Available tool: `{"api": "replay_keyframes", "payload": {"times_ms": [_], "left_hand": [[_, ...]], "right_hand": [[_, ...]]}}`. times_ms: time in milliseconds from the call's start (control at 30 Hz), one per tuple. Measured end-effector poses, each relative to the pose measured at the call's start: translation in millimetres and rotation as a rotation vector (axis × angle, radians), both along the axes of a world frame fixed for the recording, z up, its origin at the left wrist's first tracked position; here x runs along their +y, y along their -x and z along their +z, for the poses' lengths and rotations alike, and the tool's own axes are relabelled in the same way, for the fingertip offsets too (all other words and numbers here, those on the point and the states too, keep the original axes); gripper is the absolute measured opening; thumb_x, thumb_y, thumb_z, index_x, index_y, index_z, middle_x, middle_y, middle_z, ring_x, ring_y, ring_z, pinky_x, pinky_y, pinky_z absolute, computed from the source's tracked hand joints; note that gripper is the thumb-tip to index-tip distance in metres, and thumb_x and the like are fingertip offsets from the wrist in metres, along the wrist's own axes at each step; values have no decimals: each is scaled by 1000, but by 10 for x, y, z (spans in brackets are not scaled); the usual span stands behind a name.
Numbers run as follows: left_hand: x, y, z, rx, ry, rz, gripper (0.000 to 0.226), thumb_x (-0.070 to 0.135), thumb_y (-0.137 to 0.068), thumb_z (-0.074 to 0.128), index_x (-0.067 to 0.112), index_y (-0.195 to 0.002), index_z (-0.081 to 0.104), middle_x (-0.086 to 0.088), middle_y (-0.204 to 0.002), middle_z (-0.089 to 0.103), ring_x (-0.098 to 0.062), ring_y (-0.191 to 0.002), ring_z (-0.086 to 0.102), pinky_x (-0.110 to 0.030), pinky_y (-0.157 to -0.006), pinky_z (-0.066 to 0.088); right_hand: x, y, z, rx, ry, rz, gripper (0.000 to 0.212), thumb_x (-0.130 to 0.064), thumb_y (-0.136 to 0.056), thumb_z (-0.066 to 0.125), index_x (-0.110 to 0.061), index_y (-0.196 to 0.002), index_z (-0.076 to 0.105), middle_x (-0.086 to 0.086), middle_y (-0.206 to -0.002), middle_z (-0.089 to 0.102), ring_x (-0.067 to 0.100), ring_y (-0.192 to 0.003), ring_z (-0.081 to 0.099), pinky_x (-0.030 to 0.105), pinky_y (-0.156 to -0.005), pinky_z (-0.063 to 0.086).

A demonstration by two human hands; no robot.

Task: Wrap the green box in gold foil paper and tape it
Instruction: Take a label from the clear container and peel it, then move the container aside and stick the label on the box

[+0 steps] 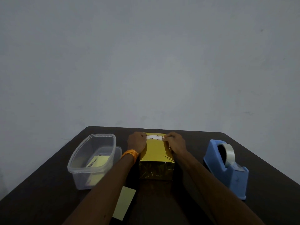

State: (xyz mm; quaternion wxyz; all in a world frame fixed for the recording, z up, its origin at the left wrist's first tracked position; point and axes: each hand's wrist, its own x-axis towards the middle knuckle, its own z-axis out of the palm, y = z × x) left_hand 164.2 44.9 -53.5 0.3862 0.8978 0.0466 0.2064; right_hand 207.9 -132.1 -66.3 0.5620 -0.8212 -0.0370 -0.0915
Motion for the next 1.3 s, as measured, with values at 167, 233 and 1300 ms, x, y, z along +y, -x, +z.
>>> {"api": "replay_keyframes", "payload": {"times_ms": [167, 233, 1300], "left_hand": [[34, -5, 9, 48, 58, -25, 35, 15, -101, 41, 9, -122, 68, -9, -129, 64, -29, -117, 58, -33, -100, 45], [39, 16, 38, 85, 96, -46, 41, 13, -101, 40, 13, -140, 53, -9, -143, 53, -29, -126, 52, -33, -103, 40], [1450, 1433, 656, -141, 296, 237, 32, 19, -88, 56, 13, -119, 60, -11, -116, 66, -29, -100, 64, -40, -91, 53]], "right_hand": [[19, 59, 41, 15, 28, 14, 9, -17, -94, 60, -18, -100, 66, 0, -107, 63, 10, -89, 56, 27, -68, 47], [-28, 122, 92, 65, 27, 88, 15, -17, -98, 53, -17, -110, 63, 0, -106, 60, 11, -88, 56, 26, -65, 46], [1190, 1373, 560, -210, 14, 217, 22, -15, -95, 55, -1, -107, 68, 19, -101, 70, 24, -81, 69, 48, -80, 60]]}}
